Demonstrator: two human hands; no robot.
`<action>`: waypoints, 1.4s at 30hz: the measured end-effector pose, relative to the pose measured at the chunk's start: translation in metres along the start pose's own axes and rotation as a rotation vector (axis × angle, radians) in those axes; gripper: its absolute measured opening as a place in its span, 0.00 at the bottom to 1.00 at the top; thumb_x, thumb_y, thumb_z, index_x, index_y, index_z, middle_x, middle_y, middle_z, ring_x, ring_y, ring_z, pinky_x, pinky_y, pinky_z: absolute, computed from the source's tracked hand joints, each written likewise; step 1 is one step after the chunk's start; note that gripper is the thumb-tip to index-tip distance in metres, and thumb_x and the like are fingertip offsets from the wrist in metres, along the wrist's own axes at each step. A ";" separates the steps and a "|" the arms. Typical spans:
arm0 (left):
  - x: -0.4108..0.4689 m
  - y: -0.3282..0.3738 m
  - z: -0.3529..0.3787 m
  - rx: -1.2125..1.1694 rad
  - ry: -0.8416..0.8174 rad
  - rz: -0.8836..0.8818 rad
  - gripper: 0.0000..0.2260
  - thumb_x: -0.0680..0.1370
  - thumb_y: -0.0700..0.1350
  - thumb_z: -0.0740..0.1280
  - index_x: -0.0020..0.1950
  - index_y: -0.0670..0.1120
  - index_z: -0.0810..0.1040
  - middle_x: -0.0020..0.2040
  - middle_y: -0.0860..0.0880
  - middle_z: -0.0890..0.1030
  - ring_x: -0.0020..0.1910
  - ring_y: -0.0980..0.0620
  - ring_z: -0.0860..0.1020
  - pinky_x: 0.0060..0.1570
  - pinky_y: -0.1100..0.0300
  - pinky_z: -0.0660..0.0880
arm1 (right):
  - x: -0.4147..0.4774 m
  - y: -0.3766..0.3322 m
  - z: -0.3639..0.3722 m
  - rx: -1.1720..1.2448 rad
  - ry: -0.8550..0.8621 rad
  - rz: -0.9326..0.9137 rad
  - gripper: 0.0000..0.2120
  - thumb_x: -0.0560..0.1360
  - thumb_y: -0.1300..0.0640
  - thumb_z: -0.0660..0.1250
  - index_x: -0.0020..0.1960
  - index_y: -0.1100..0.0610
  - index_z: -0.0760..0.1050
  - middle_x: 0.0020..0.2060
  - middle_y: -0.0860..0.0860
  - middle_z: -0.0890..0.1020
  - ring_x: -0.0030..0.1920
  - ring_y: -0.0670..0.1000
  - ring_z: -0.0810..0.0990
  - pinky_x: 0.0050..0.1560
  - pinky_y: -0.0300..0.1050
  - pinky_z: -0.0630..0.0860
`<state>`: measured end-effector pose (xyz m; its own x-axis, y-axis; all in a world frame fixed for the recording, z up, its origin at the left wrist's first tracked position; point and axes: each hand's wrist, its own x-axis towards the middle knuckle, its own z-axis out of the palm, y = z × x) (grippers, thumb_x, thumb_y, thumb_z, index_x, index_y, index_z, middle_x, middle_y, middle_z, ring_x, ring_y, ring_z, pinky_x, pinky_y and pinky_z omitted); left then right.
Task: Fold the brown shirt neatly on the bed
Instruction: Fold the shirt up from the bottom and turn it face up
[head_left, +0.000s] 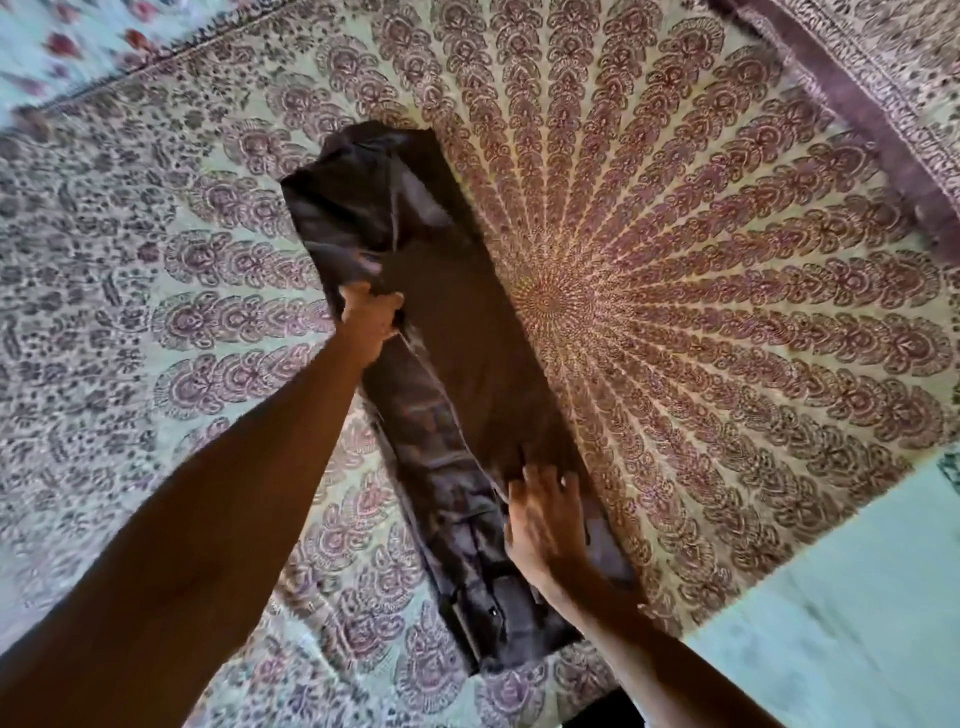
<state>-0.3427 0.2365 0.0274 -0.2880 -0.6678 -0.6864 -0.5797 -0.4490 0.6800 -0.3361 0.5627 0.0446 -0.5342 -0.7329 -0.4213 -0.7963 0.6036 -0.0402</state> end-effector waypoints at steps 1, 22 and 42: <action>-0.006 -0.005 0.004 -0.071 -0.036 -0.050 0.20 0.75 0.43 0.68 0.65 0.44 0.68 0.62 0.42 0.76 0.54 0.45 0.79 0.46 0.52 0.78 | -0.004 -0.010 0.006 0.017 0.004 -0.024 0.16 0.58 0.49 0.75 0.41 0.57 0.82 0.45 0.57 0.80 0.46 0.60 0.76 0.50 0.56 0.71; -0.077 -0.141 0.062 0.240 -0.023 -0.100 0.29 0.59 0.58 0.74 0.55 0.44 0.80 0.50 0.44 0.84 0.49 0.45 0.83 0.49 0.46 0.81 | 0.017 0.059 0.022 0.352 -0.401 0.447 0.08 0.70 0.55 0.73 0.46 0.58 0.79 0.47 0.55 0.84 0.50 0.57 0.83 0.43 0.43 0.76; -0.081 -0.089 0.061 0.877 0.298 0.546 0.29 0.73 0.48 0.69 0.72 0.48 0.63 0.70 0.43 0.66 0.68 0.41 0.67 0.64 0.46 0.66 | 0.090 0.056 -0.018 0.396 -0.066 0.162 0.18 0.73 0.55 0.72 0.60 0.54 0.71 0.53 0.53 0.80 0.51 0.55 0.81 0.47 0.46 0.76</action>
<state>-0.3147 0.3664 0.0067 -0.5447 -0.8203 -0.1746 -0.8078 0.4571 0.3723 -0.4338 0.5250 0.0206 -0.6139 -0.6046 -0.5076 -0.5264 0.7927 -0.3075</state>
